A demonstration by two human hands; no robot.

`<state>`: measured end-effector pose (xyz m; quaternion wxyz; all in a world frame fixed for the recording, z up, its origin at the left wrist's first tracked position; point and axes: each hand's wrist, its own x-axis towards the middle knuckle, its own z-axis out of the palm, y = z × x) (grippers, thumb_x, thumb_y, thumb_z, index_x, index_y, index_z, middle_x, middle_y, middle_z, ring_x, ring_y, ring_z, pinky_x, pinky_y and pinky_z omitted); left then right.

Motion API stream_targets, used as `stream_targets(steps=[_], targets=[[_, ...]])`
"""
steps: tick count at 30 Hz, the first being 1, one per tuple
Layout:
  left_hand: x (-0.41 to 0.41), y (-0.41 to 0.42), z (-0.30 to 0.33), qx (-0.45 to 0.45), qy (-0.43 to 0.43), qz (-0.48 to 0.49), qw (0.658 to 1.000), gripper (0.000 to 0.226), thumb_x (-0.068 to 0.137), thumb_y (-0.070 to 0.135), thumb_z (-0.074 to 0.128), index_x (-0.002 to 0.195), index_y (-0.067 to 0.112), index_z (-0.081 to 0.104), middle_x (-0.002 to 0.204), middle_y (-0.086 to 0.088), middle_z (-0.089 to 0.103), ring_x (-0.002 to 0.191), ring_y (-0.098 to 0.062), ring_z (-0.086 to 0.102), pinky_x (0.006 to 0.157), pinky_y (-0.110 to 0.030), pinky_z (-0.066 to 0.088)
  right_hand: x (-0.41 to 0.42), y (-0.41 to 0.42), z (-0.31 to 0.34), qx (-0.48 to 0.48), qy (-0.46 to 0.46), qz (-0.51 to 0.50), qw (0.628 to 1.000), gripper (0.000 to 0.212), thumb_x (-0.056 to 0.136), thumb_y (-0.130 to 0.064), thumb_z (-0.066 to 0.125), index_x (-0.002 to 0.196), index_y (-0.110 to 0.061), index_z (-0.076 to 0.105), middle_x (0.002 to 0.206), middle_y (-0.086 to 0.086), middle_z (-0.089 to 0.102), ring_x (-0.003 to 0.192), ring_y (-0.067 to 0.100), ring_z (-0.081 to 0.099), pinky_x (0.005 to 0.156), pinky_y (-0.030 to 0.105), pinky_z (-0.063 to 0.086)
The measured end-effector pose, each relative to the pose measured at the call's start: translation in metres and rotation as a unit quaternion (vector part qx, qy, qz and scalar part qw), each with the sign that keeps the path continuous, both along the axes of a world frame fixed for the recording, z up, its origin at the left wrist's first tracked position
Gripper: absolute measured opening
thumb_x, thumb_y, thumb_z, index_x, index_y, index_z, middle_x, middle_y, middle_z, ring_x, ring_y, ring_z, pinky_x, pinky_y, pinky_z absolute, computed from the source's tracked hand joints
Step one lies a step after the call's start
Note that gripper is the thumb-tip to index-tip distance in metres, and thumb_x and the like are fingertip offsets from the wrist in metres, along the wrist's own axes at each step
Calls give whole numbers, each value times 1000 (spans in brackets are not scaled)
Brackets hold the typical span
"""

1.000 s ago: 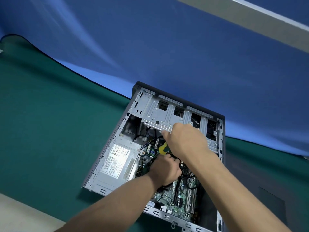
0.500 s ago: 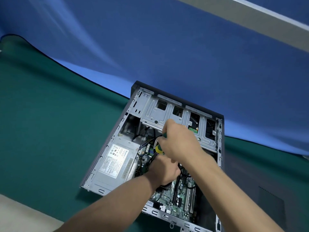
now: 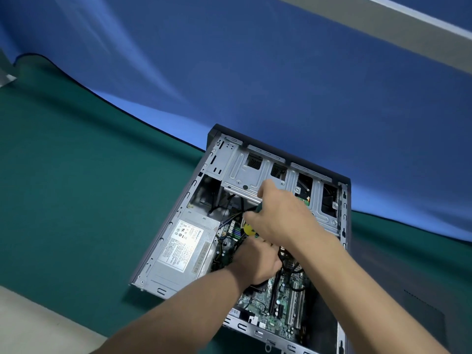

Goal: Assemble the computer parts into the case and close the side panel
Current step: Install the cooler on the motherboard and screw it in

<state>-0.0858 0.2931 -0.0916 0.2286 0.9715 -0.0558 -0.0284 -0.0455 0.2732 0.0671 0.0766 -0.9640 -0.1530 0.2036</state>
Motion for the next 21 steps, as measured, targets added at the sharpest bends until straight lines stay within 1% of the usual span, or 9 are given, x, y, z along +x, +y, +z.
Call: stream_targets(steps=[2,4,6,9,11,13,15,19,21], targets=[[2,0,-12,-31,2,-21,999,23,52,48,63,46,26,60,42,14,54,42,1,52,42,-10,34,1,-2,0,11,36,5,999,25,92,-28,54,110,-15,42,95,8,57,82,29,57,66,29,36],[3,2,-17,-21,-7,-50,999,21,64,34,54,53,19,63,50,7,60,50,-12,59,49,-12,40,2,-2,-2,-5,-12,2,1000,17,95,-27,50,97,-10,47,96,12,63,83,31,58,65,29,36],[4,-2,-20,-5,-44,-58,997,31,66,35,44,56,18,68,57,6,65,54,-11,62,47,-15,47,1,0,-1,-36,-59,-2,998,21,97,-28,46,85,-10,43,94,13,63,80,31,53,63,29,35],[6,0,-19,52,-39,-76,995,19,58,45,62,58,27,68,56,14,62,53,-2,59,46,-13,45,4,0,0,-11,17,-6,1000,25,93,-33,52,100,-13,39,87,7,56,80,28,51,65,31,36],[5,-1,-20,56,-13,-95,994,14,65,40,64,65,26,68,60,11,64,59,-8,61,53,-16,47,4,-1,-1,15,50,-9,999,26,92,-28,53,108,-14,39,93,9,62,82,28,59,67,32,41],[6,1,-21,27,52,-111,992,21,79,28,51,81,16,68,76,-2,70,74,-21,64,68,-27,51,4,-4,-5,16,-7,-28,999,21,96,-30,50,100,-10,43,92,11,65,78,29,58,64,31,40],[8,1,-19,25,40,-104,993,31,87,25,41,92,8,66,89,-11,70,87,-26,62,79,-34,48,3,-5,-5,-25,-86,-28,996,25,99,-33,44,90,-10,40,91,11,64,72,29,48,61,31,35],[6,2,-13,29,32,-135,990,14,73,23,65,63,13,66,54,-3,63,52,-21,59,52,-23,46,7,-10,0,3,27,-15,1000,29,93,-38,53,108,-16,39,97,5,57,83,27,52,66,32,36],[7,2,-17,22,6,-121,992,17,77,21,58,70,10,68,62,-6,66,59,-23,61,59,-28,50,5,-9,-2,23,36,-11,999,27,93,-32,54,111,-17,41,103,4,59,86,27,56,67,31,37]])
